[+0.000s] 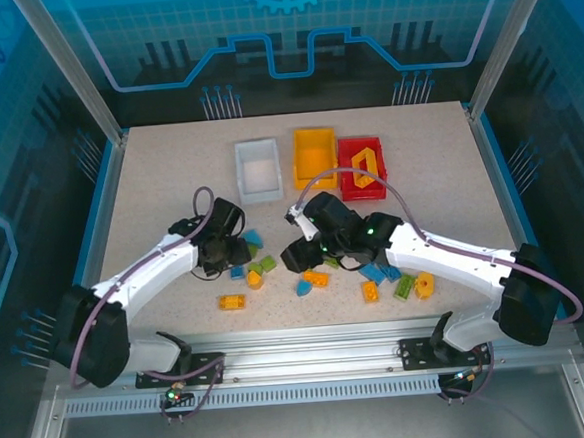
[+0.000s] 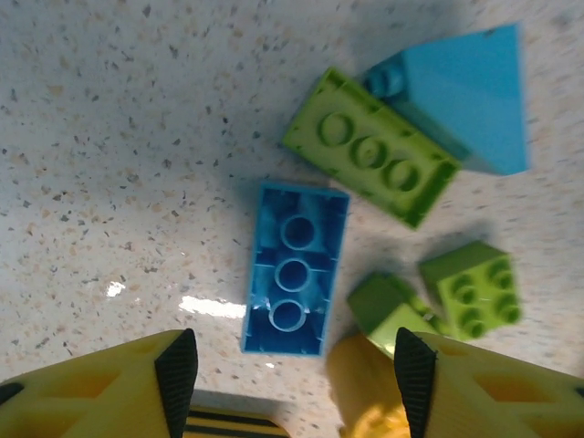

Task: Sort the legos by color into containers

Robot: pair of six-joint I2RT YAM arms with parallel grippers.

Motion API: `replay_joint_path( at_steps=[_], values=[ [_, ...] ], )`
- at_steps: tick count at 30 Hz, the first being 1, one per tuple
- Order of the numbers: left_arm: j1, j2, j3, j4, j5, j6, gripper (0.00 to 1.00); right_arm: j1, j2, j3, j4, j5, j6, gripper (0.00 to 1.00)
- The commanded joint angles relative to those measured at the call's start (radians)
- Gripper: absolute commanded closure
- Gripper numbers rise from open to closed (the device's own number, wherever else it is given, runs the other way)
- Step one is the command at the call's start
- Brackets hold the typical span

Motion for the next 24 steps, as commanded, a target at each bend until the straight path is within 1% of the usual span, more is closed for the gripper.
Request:
replay_joint_path(
  at_steps=[1,5,7,12,17,22,24],
  values=[
    [0.002,0.056,-0.018,0.061,0.011,0.076,0.36,0.022,0.017,0.009,0.052,-0.059,0.012,0.38],
    [0.005,0.12,-0.008,0.078,-0.006,0.11,0.36,0.023,0.03,0.011,0.052,-0.062,0.024,0.38],
    [0.005,0.143,-0.013,0.088,-0.01,0.115,0.37,0.025,0.033,0.012,0.051,-0.06,0.029,0.38],
    [0.007,0.188,-0.028,0.107,-0.012,0.105,0.44,0.026,0.041,0.011,0.052,-0.043,0.044,0.38],
    [0.007,0.197,-0.044,0.126,-0.02,0.108,0.52,0.026,0.059,0.023,0.048,-0.04,0.052,0.39],
    [0.007,0.201,-0.043,0.101,-0.054,0.105,0.52,0.026,0.069,0.037,0.042,-0.033,0.053,0.39],
    [0.007,0.178,-0.052,0.097,-0.063,0.102,0.51,0.026,0.072,0.039,0.044,-0.033,0.053,0.39]
  ],
)
